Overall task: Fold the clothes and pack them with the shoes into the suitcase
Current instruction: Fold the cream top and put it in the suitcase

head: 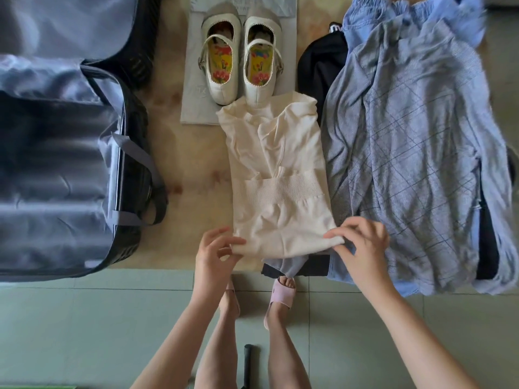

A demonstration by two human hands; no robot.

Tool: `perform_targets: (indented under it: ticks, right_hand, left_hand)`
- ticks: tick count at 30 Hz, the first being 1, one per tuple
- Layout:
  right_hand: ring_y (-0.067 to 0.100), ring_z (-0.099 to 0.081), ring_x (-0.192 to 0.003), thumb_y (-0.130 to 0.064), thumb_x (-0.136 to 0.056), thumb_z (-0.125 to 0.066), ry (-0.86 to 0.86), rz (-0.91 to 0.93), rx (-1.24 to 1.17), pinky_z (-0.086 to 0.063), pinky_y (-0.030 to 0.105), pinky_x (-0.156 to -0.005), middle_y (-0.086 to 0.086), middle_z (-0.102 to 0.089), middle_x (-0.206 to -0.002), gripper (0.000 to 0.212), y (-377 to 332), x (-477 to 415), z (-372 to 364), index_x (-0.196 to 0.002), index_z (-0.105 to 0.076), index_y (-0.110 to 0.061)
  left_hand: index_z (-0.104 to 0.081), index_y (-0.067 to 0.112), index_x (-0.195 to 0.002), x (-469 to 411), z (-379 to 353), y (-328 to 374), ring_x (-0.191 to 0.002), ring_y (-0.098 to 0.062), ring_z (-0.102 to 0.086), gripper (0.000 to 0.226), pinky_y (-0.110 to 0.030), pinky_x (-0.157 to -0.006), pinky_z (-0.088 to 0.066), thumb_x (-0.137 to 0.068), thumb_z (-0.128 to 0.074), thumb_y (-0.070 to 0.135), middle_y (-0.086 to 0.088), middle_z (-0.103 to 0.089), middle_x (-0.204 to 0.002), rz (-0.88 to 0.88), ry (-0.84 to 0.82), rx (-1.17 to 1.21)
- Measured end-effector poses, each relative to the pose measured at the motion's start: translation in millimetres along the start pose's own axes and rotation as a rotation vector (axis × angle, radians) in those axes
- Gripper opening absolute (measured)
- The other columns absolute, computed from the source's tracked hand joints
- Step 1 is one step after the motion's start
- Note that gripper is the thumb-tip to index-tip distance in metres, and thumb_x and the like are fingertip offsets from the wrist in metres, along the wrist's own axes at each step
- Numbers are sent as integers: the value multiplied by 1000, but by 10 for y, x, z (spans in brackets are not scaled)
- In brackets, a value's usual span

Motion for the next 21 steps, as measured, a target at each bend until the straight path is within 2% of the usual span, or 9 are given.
perform_targets:
  ticks: [4, 6, 8, 10, 12, 15, 17, 19, 21]
  right_hand:
    - [25, -45, -122, -28, -82, -54, -16, 27, -155, -25, 30, -104, -2, -59, -127, 18, -63, -310, 58, -94, -66, -23]
    - [16, -45, -124, -22, -87, -55, -33, -3, -252, -28, 45, -109, -5, -62, -118, 17, -153, -550, 110, -101, -64, -21]
    - [9, -51, -110, -25, -88, -54, -6, -13, -300, -34, 54, -102, -14, -60, -97, 18, -302, -829, 180, -101, -63, -17]
    - [16, -57, -101, -33, -88, -49, 38, -39, -299, -37, 44, -99, -7, -58, -87, 26, -454, -1171, 240, -103, -63, -16]
    - [34, -57, -103, -29, -88, -51, 91, -86, -339, -43, 35, -86, 2, -60, -88, 24, -542, -1569, 236, -105, -63, -17]
    - [27, -62, -91, -29, -89, -51, 108, -184, -363, -49, 40, -80, 1, -65, -88, 24, -544, -2167, 80, -107, -60, -16]
    - [23, -61, -100, -33, -92, -53, 46, -286, -336, -46, 34, -87, 3, -66, -105, 36, -469, -2421, -83, -122, -53, -14]
    - [20, -59, -108, -38, -93, -55, -17, -380, -394, -43, 25, -91, 6, -64, -118, 52, -376, -2507, -200, -134, -44, -10]
    - [19, -59, -97, -33, -93, -58, -55, -414, -423, -40, 11, -71, 11, -64, -112, 48, -333, -2425, -231, -129, -48, -4]
  left_hand:
    - [-72, 23, -95, -193, 144, 189, -112, -14, -48, 24, -25, -94, -37, -74, -77, 14, 2, -58, -119, -200, 125, -139]
    - [-71, 16, -100, -372, 202, 352, -117, -9, -48, 23, -15, -96, -34, -78, -74, 15, 4, -62, -116, -247, 127, -122]
    - [-68, 20, -100, -581, 267, 580, -105, 5, -54, 17, -7, -86, -38, -83, -70, 15, 11, -65, -108, -186, 108, -10]
    - [-66, 21, -97, -851, 310, 830, -84, 9, -58, 10, -7, -72, -41, -87, -67, 20, 14, -67, -93, -149, 135, 79]
    - [-65, 21, -96, -1177, 336, 1036, -81, 2, -60, 10, -13, -71, -45, -87, -66, 26, 11, -67, -87, -137, 212, 109]
    - [-57, 22, -117, -1699, 296, 1236, -92, -6, -61, 29, -25, -80, -50, -91, -61, 33, 7, -65, -101, -92, 225, 157]
    - [-41, 19, -137, -1967, 264, 1254, -109, -9, -55, 51, -23, -90, -44, -92, -59, 35, 5, -57, -121, 18, 182, 128]
    - [-37, 13, -142, -2080, 243, 1166, -119, -14, -51, 60, -21, -91, -39, -92, -58, 38, 0, -53, -131, 133, 134, 48]
    - [-40, 12, -139, -2001, 232, 1001, -115, -14, -53, 61, -21, -88, -38, -90, -60, 41, 0, -55, -128, 207, 105, 21]
Point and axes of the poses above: each hand's wrist, its own x-axis away from the middle knuckle, its own z-axis out of the back of the hand, y = z × x, the point moved 3 cm from there along -x, towards the middle knuckle
